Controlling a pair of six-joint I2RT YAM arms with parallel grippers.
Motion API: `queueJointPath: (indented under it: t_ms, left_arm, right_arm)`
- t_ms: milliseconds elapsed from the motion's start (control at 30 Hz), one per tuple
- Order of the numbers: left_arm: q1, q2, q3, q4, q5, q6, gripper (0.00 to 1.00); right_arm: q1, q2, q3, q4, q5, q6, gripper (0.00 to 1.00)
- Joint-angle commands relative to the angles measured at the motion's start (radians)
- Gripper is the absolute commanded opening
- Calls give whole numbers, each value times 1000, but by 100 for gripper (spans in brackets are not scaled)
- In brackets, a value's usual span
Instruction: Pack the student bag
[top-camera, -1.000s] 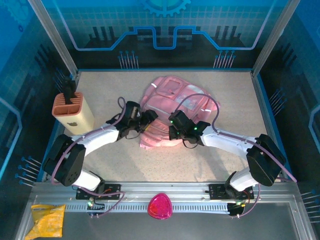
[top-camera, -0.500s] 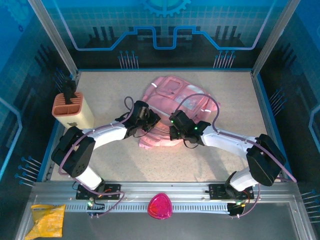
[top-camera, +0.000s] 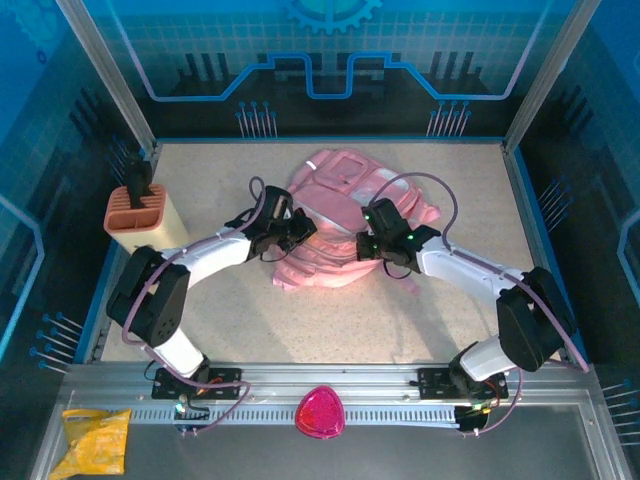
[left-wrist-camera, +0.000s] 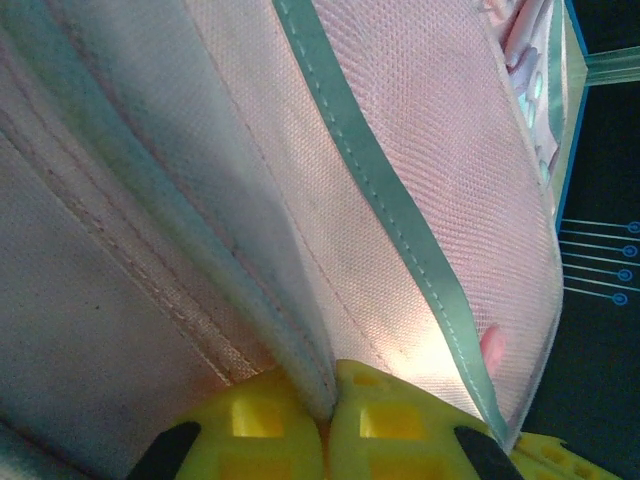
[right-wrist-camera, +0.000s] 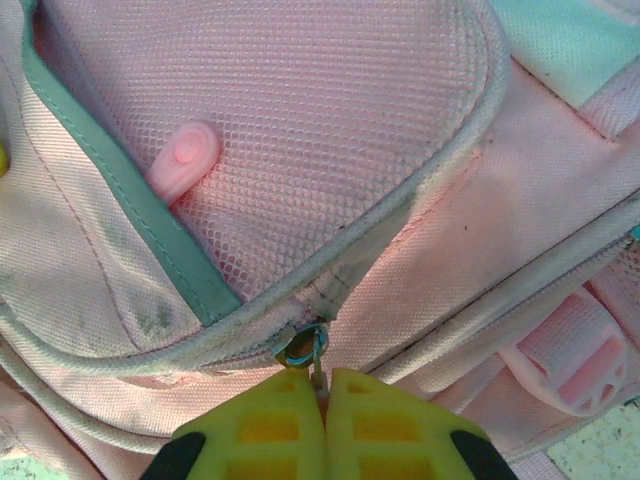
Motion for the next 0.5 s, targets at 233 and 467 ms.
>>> queueJointPath:
  t_ms: [233,467]
  left_arm:
    - [38,-157,-20,-176,-63,201,56]
    - [103,-332,-38,-373,-351,434,99]
  right_arm:
    - [-55,-206,-8,-60,54,-67,61]
    - [-223,-393,-120,-66,112,-90,100]
